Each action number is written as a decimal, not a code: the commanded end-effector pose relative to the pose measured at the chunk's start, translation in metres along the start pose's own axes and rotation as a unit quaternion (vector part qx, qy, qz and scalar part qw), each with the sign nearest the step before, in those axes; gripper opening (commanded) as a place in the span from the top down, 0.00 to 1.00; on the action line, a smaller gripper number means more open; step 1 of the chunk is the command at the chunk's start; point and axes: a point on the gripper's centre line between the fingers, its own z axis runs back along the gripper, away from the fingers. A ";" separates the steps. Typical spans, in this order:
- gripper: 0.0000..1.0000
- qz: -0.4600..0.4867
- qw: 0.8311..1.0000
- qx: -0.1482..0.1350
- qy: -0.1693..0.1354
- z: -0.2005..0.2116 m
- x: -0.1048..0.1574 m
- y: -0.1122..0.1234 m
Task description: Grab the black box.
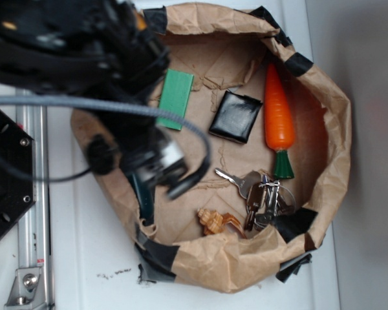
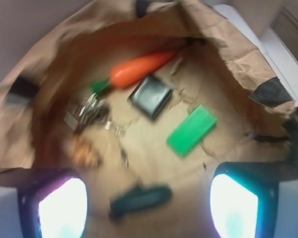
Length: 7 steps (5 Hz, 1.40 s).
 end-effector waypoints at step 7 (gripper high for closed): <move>0.00 0.171 0.984 0.053 -0.027 -0.113 0.039 0.003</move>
